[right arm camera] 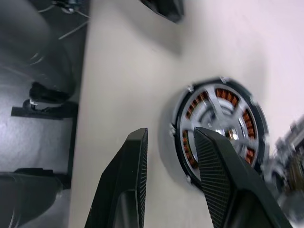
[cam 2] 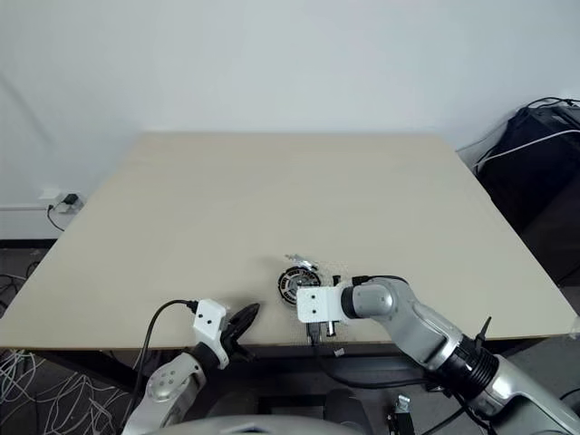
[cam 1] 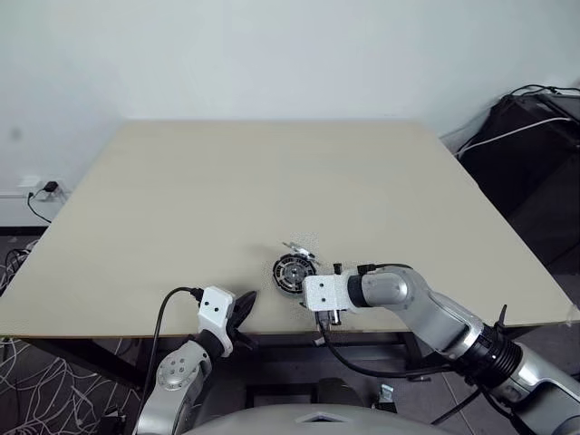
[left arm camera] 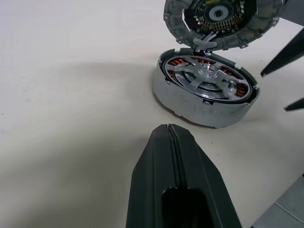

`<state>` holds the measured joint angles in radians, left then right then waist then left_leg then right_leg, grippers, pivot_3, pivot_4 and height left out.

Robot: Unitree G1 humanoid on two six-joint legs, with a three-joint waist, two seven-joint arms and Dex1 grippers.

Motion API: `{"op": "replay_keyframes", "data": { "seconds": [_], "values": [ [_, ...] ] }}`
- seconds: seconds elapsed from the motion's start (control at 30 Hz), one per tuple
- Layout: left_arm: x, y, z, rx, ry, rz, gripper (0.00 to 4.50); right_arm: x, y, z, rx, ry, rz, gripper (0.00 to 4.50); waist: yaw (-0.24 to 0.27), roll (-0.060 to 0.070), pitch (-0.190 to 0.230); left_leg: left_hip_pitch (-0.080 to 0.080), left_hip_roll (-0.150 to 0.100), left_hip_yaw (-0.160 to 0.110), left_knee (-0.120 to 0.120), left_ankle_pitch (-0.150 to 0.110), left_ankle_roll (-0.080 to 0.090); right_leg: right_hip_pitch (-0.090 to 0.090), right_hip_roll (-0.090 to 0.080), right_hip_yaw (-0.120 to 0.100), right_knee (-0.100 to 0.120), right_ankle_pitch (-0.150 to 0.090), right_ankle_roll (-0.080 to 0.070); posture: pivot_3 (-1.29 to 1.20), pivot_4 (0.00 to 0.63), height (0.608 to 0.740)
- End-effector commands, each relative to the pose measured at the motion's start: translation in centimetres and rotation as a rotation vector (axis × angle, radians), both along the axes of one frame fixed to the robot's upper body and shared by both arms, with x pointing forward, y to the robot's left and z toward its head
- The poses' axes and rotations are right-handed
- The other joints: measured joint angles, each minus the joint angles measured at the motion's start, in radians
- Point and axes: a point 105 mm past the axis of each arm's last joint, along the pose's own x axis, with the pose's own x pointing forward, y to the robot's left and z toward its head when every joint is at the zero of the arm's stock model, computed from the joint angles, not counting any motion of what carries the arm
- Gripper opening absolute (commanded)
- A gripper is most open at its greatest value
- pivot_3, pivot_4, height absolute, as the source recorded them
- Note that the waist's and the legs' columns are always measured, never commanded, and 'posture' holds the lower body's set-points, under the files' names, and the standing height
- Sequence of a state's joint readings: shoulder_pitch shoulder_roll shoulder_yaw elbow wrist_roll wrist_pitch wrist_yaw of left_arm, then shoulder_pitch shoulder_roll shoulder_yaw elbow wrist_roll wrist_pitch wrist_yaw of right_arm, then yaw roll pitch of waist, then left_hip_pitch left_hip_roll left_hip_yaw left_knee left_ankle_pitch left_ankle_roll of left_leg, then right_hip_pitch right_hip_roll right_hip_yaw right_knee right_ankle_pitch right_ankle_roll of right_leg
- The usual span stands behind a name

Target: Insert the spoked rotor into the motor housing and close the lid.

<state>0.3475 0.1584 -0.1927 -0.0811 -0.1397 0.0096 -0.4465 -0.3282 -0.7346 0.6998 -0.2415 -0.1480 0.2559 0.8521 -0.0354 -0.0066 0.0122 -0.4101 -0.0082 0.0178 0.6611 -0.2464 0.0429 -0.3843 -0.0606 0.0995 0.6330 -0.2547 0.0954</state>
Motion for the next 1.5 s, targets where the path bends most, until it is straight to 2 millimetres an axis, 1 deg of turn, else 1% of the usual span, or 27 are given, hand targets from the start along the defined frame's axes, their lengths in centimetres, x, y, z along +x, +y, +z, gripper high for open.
{"op": "replay_keyframes", "data": {
  "seconds": [0.03, 0.2, 0.33, 0.7, 0.83, 1.0, 1.17, 1.27, 1.33, 1.37, 1.4, 1.5],
  "values": [
    [0.4, -0.2, 0.7, -0.03, -0.03, -0.002, 0.0, 1.0, 0.2, 0.9, -0.028, -0.061, 0.069, 1.67, 0.001, 0.0, 0.0, 0.0, 0.0, 0.0, 0.0, 0.0, 0.0, 0.0, 0.0, 0.0, 0.0, 0.0, 0.0, 0.0, 0.0, 0.74],
    [0.4, -0.2, 0.8, -0.033, -0.031, -0.001, 0.0, 1.8, 0.5, 1.1, -0.074, -0.082, 0.116, 1.67, 0.005, -0.001, 0.0, 0.0, 0.0, -0.001, 0.001, -0.001, -0.001, 0.001, 0.0, 0.0, 0.0, 0.001, 0.001, 0.0, 0.0, 0.74],
    [0.4, -0.2, 0.8, -0.037, -0.03, 0.002, 0.0, 2.4, 0.3, 1.1, -0.121, -0.097, 0.146, 1.67, 0.012, -0.001, 0.0, 0.0, 0.0, -0.001, 0.001, -0.001, -0.001, 0.001, -0.001, 0.0, 0.0, 0.001, 0.0, 0.0, 0.0, 0.74],
    [0.4, -0.3, 0.9, -0.048, -0.033, 0.017, 0.0, 2.6, -1.2, -0.1, -0.244, -0.079, 0.207, 1.67, 0.015, 0.0, 0.0, 0.0, 0.0, -0.002, 0.001, -0.002, -0.003, 0.001, -0.001, -0.001, 0.0, 0.001, 0.0, 0.0, 0.0, 0.74],
    [0.4, -0.3, 0.9, -0.052, -0.033, 0.02, 0.0, 2.8, -1.4, -0.3, -0.254, -0.077, 0.205, 1.67, 0.015, 0.0, 0.0, 0.0, 0.0, -0.002, 0.001, -0.002, -0.003, 0.001, -0.001, -0.001, 0.0, 0.001, 0.0, 0.0, 0.0, 0.74],
    [0.3, -0.3, 0.9, -0.056, -0.032, 0.02, 0.0, 3.6, -1.4, -0.5, -0.255, -0.087, 0.182, 1.67, 0.015, 0.0, 0.0, 0.001, 0.0, -0.002, 0.001, -0.002, -0.003, 0.002, -0.001, -0.001, 0.0, 0.001, 0.0, 0.0, 0.0, 0.74],
    [0.3, -0.3, 0.9, -0.057, -0.032, 0.021, 0.0, 4.0, -1.3, -0.8, -0.257, -0.081, 0.175, 1.67, 0.011, 0.0, 0.0, 0.002, 0.0, -0.002, 0.001, -0.002, -0.003, 0.003, -0.001, -0.001, 0.0, 0.001, 0.0, 0.0, 0.0, 0.74],
    [0.4, -0.3, 0.9, -0.056, -0.033, 0.023, 0.0, 4.0, -1.2, -1.0, -0.26, -0.073, 0.178, 1.1, 0.009, 0.0, 0.0, 0.005, 0.0, -0.001, 0.001, -0.002, -0.004, 0.006, -0.001, -0.001, 0.001, 0.001, 0.0, 0.0, 0.0, 0.74],
    [0.4, -0.3, 0.9, -0.056, -0.034, 0.024, 0.0, 4.0, -1.1, -1.0, -0.259, -0.065, 0.183, 0.45, 0.009, 0.0, 0.0, 0.008, 0.0, -0.001, 0.001, -0.002, -0.004, 0.008, -0.001, -0.001, 0.001, 0.001, 0.0, 0.0, 0.0, 0.74],
    [0.4, -0.2, 0.9, -0.056, -0.034, 0.024, 0.0, 3.9, -1.1, -1.0, -0.258, -0.064, 0.184, 0.22, 0.008, 0.0, 0.0, 0.009, 0.0, -0.001, 0.001, -0.002, -0.004, 0.009, -0.001, -0.001, 0.0, 0.001, 0.0, 0.0, 0.0, 0.74],
    [0.4, -0.3, 0.9, -0.056, -0.034, 0.024, 0.0, 4.0, -1.0, -1.0, -0.255, -0.066, 0.185, 0.12, 0.008, 0.0, 0.0, 0.009, 0.0, -0.001, 0.001, -0.002, -0.004, 0.01, -0.001, -0.001, 0.0, 0.001, 0.0, 0.0, 0.0, 0.74],
    [0.4, -0.3, 0.9, -0.057, -0.034, 0.022, 0.0, 4.0, -0.8, -0.8, -0.24, -0.07, 0.181, 0.12, 0.006, 0.0, 0.0, 0.009, 0.0, -0.001, 0.001, -0.002, -0.004, 0.009, -0.001, 0.0, 0.001, 0.001, 0.0, 0.0, 0.0, 0.74]
  ]
}}
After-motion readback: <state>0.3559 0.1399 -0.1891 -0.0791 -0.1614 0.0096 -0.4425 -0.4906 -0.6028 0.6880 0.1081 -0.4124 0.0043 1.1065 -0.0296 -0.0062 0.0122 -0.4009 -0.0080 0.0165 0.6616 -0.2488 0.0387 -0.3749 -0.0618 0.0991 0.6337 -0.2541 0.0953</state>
